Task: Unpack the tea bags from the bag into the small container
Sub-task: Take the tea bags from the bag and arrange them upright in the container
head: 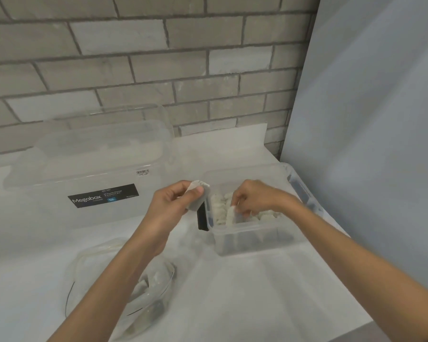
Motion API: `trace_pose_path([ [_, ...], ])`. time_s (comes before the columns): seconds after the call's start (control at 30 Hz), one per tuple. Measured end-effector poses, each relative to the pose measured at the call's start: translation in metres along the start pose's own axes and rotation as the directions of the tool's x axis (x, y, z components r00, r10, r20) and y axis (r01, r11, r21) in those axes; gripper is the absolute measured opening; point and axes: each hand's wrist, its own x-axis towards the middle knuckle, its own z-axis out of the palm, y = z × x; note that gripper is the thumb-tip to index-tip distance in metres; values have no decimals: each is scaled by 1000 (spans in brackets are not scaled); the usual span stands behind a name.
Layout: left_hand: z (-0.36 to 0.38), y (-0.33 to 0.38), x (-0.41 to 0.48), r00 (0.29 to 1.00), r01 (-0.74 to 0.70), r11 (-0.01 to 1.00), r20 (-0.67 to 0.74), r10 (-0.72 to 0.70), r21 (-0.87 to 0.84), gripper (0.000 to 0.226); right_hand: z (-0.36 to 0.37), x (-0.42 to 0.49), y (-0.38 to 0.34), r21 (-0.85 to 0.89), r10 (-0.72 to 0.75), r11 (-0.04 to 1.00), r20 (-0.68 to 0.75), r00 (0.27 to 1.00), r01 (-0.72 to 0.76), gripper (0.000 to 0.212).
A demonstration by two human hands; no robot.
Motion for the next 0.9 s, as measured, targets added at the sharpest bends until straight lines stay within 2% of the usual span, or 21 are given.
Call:
trace_pose_path([
  [0.1, -3, 1, -4, 1000, -1, 999, -8, 1, 37, 12, 18, 15, -7, -167, 8, 986, 114, 993, 11, 22],
  [0.2, -7, 1, -7, 1000, 8, 1000, -18, -8, 24, 8, 30, 24, -11, -268, 10, 963, 167, 986, 35, 26],
  [0.37, -11, 0, -9, 999, 36, 997, -40, -33, 65, 3, 37, 26, -13, -344, 24, 938, 186, 982, 42, 30],
  [0.47, -4, 6, -8, 1000, -1, 991, 5, 0, 132, 4, 34, 25, -13, -341, -3, 938, 163, 987, 59, 25],
  [0.57, 7, 21, -2, 992, -119, 969, 69, 107, 215, 9, 13, 12, -16, -201, -23, 979, 91, 996, 41, 21],
  [0.67, 17, 40, 12, 969, -248, 929, 90, 232, 276, 10, -19, -9, -12, -69, -75, 995, -102, 992, 68, 15],
  [0.77, 33, 54, 27, 936, -352, 867, 142, 323, 352, 10, -44, -31, 0, 0, -68, 997, -287, 955, 71, 9],
  [0.83, 47, 56, 36, 918, -396, 795, 217, 332, 460, 8, -54, -42, 10, 5, -46, 999, -361, 931, 52, 8],
  [0.9, 61, 50, 45, 907, -412, 706, 330, 261, 576, 6, -57, -51, 19, 20, -22, 999, -396, 918, 32, 8],
])
